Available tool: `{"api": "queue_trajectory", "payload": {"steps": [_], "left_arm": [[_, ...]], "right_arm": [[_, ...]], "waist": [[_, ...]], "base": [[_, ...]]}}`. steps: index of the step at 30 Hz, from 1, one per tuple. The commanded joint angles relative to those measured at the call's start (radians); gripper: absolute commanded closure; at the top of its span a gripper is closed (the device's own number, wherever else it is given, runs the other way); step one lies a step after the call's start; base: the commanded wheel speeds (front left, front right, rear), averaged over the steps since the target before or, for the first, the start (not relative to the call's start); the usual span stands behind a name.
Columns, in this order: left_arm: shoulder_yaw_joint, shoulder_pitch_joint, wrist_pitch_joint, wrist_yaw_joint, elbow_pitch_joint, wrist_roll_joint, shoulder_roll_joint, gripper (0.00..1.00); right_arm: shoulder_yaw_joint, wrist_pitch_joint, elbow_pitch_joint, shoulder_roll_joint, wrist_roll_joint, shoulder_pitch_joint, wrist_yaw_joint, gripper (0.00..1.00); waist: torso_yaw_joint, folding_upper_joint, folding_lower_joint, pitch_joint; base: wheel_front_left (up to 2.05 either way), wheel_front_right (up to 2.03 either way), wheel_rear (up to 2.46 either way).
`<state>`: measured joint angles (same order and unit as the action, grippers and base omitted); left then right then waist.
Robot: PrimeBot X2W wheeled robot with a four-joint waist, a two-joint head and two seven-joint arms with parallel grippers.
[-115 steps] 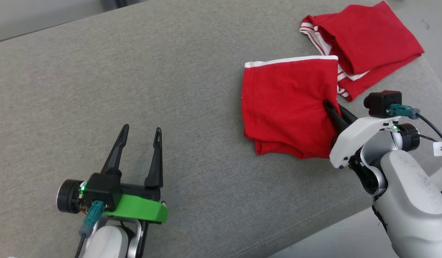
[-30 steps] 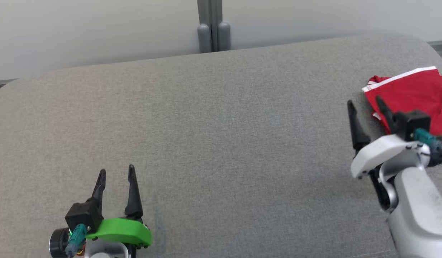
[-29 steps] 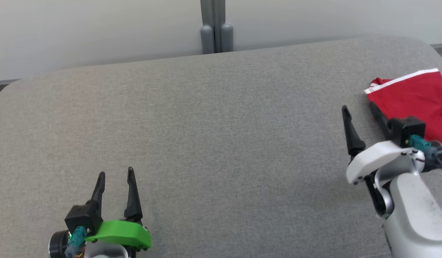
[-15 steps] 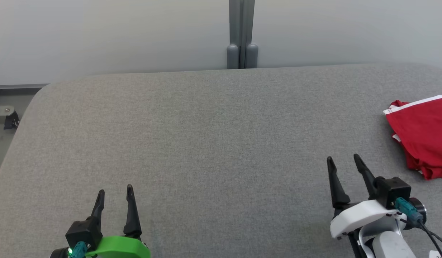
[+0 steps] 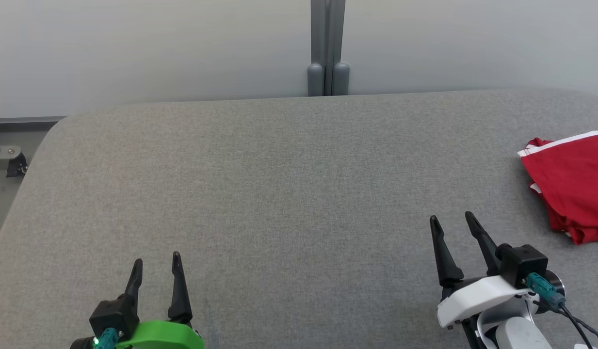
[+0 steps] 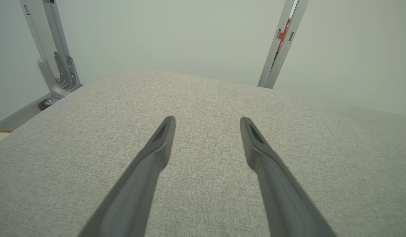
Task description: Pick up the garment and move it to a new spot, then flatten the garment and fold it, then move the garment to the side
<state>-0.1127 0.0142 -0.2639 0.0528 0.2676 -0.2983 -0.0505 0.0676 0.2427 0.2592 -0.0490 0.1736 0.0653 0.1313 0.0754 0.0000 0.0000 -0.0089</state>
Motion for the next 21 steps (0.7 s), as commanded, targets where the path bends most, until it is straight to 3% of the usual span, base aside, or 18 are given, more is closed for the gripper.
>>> {"api": "queue_trajectory", "payload": {"steps": [1,15,16,21], "left_arm": [[-0.001,0.004,0.0,-0.004,0.005,-0.003,-0.001,0.0],[-0.012,0.002,0.0,-0.016,0.009,-0.009,-0.001,0.0],[-0.014,0.0,0.0,-0.014,0.007,-0.008,0.0,1.0],[-0.008,-0.003,0.013,-0.019,0.033,-0.048,0.002,1.0]], "right_arm": [[0.003,0.006,0.003,-0.003,0.004,-0.011,-0.001,0.0],[0.018,0.009,0.019,-0.003,0.011,-0.004,-0.001,0.0],[0.017,0.003,0.017,0.0,0.009,0.0,0.0,1.0],[0.012,-0.009,0.039,0.003,0.053,-0.009,0.0,1.0]], "waist": [[0.0,0.0,0.0,0.0],[0.001,0.0,0.0,0.001],[0.001,0.0,0.0,0.001],[0.0,0.0,0.0,0.002]], "base": [[0.0,0.0,0.0],[0.0,0.0,0.0],[0.0,0.0,0.0],[0.0,0.0,0.0]]}}
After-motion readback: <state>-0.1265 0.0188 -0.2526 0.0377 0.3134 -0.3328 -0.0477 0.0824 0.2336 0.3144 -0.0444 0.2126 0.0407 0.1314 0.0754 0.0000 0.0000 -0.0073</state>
